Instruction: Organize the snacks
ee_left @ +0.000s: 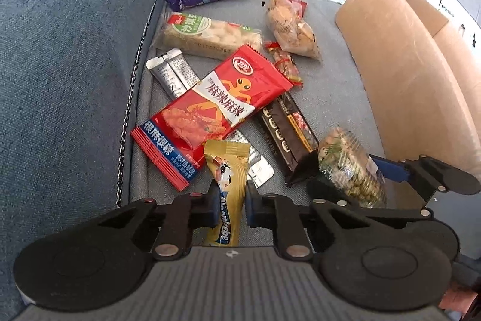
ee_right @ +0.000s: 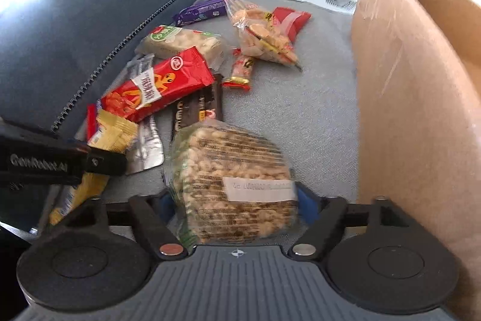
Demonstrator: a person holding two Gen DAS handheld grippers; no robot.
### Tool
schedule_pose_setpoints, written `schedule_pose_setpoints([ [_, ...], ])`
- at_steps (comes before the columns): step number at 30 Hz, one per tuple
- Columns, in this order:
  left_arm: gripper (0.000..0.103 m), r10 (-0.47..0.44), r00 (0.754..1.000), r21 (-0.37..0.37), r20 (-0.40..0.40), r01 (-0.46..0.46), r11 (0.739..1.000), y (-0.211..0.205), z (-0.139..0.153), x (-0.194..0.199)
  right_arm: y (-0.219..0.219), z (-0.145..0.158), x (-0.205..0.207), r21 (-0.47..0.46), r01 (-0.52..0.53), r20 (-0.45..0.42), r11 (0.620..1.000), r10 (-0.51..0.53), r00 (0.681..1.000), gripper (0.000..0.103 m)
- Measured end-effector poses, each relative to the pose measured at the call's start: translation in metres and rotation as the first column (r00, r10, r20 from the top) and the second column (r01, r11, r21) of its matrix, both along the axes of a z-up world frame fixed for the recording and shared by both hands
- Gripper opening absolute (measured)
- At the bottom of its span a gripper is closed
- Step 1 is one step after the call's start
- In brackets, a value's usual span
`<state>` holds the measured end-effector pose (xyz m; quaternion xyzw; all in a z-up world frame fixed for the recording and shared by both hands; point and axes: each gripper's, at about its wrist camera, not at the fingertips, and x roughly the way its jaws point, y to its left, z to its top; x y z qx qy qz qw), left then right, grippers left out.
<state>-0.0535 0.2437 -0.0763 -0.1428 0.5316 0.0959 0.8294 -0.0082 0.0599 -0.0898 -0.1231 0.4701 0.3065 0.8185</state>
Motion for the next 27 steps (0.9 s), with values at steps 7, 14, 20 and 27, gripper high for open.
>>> schedule_pose_setpoints([
  [7,0.012,0.016,0.998,-0.004,0.062,-0.016,1.000,0.000,0.009,-0.007,-0.007,0.022,-0.009,-0.025,-0.015,0.148,1.000,0.018,0.989,0.028],
  [14,0.011,0.050,0.991,-0.030,0.125,-0.046,0.998,0.003,0.019,-0.016,-0.027,0.049,-0.018,0.027,-0.030,0.229,0.999,0.023,0.973,0.028],
  [20,0.011,0.044,0.980,-0.031,0.195,-0.038,0.999,-0.003,0.030,-0.022,-0.063,0.095,-0.024,0.178,-0.043,0.302,0.983,-0.013,0.953,0.028],
  [27,0.011,0.030,0.962,-0.041,0.272,-0.020,0.999,-0.015,0.049,-0.019,-0.108,0.149,-0.007,0.338,-0.050,0.371,0.940,-0.085,0.925,0.028],
])
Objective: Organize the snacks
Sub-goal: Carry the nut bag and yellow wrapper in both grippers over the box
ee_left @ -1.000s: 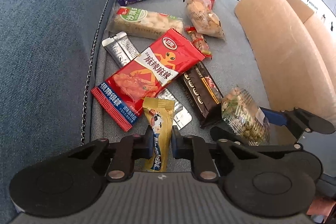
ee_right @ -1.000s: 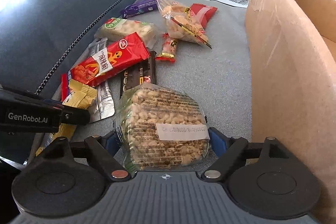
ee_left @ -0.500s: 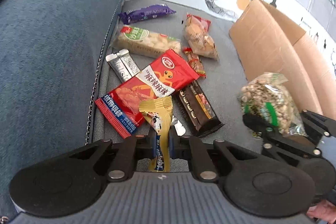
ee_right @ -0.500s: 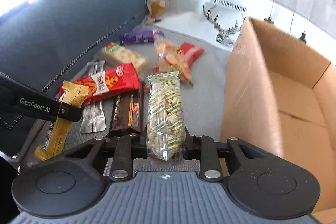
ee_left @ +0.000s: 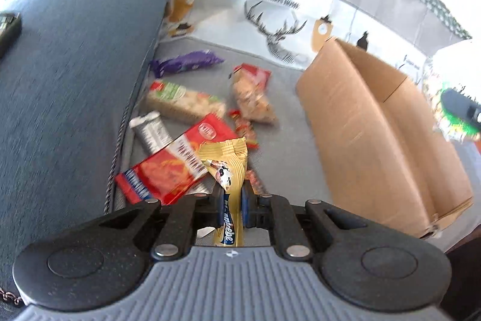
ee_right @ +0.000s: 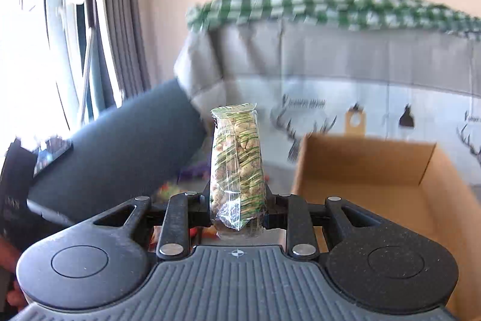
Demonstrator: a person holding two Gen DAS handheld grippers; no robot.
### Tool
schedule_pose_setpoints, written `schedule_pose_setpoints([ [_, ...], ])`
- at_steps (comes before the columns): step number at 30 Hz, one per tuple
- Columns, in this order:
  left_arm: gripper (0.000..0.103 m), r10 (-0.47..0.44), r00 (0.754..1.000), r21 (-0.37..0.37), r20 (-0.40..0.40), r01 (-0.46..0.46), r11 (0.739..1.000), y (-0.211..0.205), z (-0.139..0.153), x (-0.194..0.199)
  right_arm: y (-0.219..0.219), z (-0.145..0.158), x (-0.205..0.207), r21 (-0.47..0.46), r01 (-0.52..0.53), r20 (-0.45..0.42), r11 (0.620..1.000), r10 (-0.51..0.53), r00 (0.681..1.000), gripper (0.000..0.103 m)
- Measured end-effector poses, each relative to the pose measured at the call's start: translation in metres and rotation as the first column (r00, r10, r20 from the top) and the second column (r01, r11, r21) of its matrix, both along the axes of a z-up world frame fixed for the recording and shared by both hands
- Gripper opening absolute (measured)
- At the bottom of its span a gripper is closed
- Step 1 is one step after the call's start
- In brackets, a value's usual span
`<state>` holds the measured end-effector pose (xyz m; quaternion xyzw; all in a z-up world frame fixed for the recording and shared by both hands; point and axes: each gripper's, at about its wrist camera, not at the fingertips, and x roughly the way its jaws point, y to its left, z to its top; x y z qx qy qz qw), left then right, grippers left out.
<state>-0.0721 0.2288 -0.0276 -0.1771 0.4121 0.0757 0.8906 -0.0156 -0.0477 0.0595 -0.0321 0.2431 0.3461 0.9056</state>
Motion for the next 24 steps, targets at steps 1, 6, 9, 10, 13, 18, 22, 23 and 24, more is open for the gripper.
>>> schedule_pose_setpoints([
  [1,0.011,-0.005,1.000,0.001,0.010,0.005,1.000,-0.002,0.003,0.002,-0.006,0.004,0.006,0.004,0.002,0.012,1.000,-0.002,1.000,0.028],
  [6,0.011,-0.027,0.998,-0.006,0.057,0.027,1.000,-0.015,0.019,0.012,-0.043,0.012,0.045,-0.004,0.047,0.049,0.999,-0.047,0.998,0.028],
  [9,0.011,-0.040,0.995,-0.010,0.089,0.041,0.999,-0.023,0.028,0.020,-0.065,-0.002,0.068,-0.008,0.136,0.037,0.991,-0.135,0.990,0.028],
  [10,0.011,-0.043,0.994,-0.007,0.097,0.044,0.999,-0.027,0.031,0.023,-0.073,-0.007,0.072,-0.004,0.166,0.018,0.986,-0.165,0.986,0.028],
  [13,0.011,-0.058,0.992,0.013,0.114,0.057,0.998,-0.038,0.035,0.035,-0.090,-0.021,0.081,-0.013,0.226,-0.052,0.974,-0.226,0.973,0.028],
  [18,0.011,-0.078,0.989,0.030,0.127,0.075,0.997,-0.058,0.029,0.061,-0.109,-0.024,0.088,-0.006,0.273,-0.054,0.962,-0.272,0.961,0.028],
  [22,0.011,-0.105,0.986,0.030,0.130,0.102,0.994,-0.073,0.024,0.076,-0.119,-0.028,0.092,-0.027,0.287,-0.050,0.958,-0.288,0.956,0.028],
  [23,0.011,-0.106,0.984,0.025,0.144,0.103,0.994,-0.076,0.025,0.078,-0.122,-0.029,0.093,-0.035,0.290,-0.049,0.956,-0.291,0.955,0.028],
  [24,0.011,-0.105,0.981,0.018,0.163,0.104,0.994,-0.078,0.028,0.079,-0.125,-0.029,0.093,-0.043,0.292,-0.047,0.955,-0.294,0.955,0.028],
])
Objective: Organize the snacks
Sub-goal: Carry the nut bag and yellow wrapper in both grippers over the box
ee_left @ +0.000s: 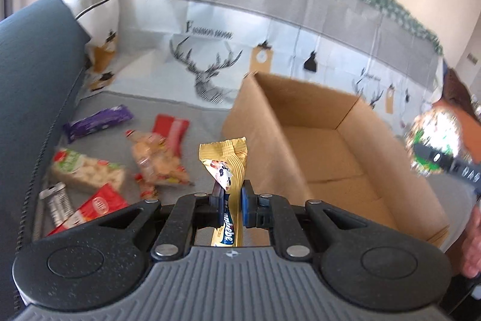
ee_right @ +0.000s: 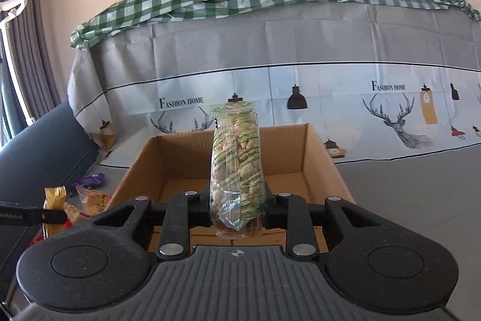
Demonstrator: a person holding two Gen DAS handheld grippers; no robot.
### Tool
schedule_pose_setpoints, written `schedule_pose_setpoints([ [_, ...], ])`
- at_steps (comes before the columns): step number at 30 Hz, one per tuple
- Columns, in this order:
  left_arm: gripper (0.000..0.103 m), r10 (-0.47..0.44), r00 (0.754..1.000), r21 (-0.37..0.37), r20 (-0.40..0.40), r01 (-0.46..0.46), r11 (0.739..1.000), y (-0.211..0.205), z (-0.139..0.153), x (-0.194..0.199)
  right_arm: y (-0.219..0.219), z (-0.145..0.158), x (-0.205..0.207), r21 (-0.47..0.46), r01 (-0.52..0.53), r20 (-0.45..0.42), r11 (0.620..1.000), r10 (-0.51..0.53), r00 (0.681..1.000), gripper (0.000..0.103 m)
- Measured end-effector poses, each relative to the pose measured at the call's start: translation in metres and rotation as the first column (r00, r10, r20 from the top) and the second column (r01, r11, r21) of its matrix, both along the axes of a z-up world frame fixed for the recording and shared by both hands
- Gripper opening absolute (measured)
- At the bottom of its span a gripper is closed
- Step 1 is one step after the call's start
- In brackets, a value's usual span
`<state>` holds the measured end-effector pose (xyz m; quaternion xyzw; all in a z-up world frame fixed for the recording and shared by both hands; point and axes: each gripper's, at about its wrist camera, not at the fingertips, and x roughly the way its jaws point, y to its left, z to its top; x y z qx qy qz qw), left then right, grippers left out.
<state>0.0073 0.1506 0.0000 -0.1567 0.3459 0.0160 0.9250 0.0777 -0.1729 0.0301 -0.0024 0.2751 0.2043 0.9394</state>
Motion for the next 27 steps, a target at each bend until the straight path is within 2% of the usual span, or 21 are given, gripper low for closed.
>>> schedule_pose_setpoints([
  [7,0.011,-0.031,0.988,-0.005,0.148,0.032,0.999,-0.034,0.029,0.009,-0.015,-0.004,0.006,-0.043,0.021,0.010,0.999,-0.021,1.000,0.028],
  [12,0.011,-0.054,0.973,-0.072,0.224,0.072,0.995,-0.068,0.061,0.042,-0.022,-0.007,0.011,-0.055,0.050,0.005,0.997,-0.050,0.999,0.028],
  [15,0.011,-0.113,0.951,0.002,0.289,0.117,0.993,-0.100,0.054,0.044,-0.022,-0.009,0.012,-0.056,0.068,-0.003,0.996,-0.068,0.998,0.028],
  [16,0.011,-0.138,0.947,0.028,0.291,0.136,0.990,-0.109,0.046,0.042,-0.021,-0.009,0.012,-0.060,0.072,-0.004,0.996,-0.072,0.997,0.028],
  [18,0.011,-0.166,0.957,0.043,0.238,0.161,0.986,-0.122,0.034,0.048,-0.019,-0.011,0.013,-0.073,0.074,-0.005,0.995,-0.075,0.997,0.028],
  [21,0.011,-0.177,0.953,0.013,0.246,0.179,0.984,-0.125,0.031,0.057,-0.016,-0.013,0.014,-0.098,0.068,-0.001,0.993,-0.068,0.998,0.028],
  [27,0.011,-0.127,0.962,-0.057,0.242,0.145,0.988,-0.110,0.029,0.068,-0.014,-0.014,0.018,-0.112,0.080,-0.004,0.991,-0.081,0.997,0.028],
])
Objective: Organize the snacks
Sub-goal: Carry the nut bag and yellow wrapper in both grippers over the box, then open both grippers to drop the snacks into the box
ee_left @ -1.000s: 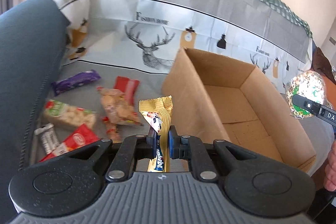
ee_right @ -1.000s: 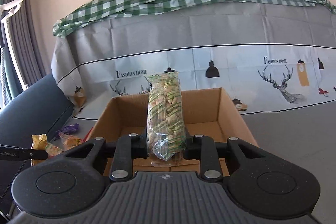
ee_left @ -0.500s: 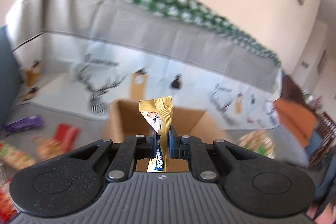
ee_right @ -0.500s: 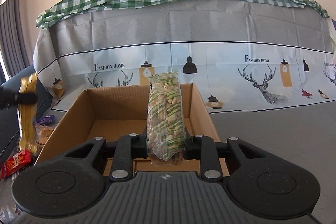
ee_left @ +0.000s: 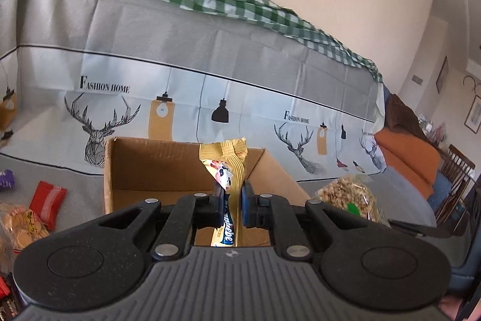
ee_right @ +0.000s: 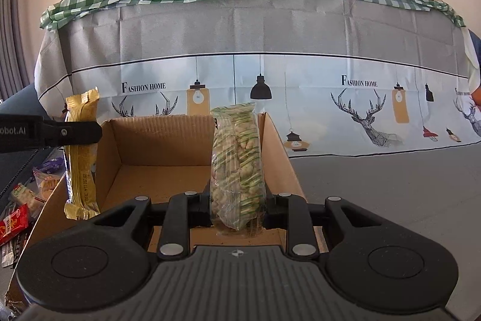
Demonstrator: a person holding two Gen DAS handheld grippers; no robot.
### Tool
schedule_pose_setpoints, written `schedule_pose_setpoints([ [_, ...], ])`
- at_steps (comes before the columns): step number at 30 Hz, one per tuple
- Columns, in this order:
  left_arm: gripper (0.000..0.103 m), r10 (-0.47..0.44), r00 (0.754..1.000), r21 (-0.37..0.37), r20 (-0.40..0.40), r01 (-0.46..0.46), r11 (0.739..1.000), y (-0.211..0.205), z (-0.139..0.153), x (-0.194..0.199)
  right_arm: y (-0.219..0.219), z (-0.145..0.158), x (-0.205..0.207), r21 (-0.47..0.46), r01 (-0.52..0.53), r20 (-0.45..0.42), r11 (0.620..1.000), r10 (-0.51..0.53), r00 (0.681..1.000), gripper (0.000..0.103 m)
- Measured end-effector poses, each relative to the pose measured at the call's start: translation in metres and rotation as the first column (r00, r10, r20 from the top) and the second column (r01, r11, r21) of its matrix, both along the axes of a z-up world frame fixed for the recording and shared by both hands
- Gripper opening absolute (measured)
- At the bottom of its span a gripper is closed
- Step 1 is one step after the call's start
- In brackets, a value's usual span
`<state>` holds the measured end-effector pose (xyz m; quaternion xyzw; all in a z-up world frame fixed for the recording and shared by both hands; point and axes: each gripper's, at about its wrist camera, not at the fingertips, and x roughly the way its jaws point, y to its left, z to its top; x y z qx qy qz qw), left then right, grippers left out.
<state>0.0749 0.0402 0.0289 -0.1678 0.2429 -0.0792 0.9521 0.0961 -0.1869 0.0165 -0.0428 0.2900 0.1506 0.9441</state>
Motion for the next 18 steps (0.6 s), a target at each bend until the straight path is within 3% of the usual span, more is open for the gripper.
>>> schedule_pose_setpoints([
  [18,0.012,-0.020,1.000,-0.045,-0.016,0.019,0.999,0.008,0.003,0.000,0.014,-0.001,0.000,-0.020,-0.008,-0.001,1.000,0.008,1.000,0.028],
])
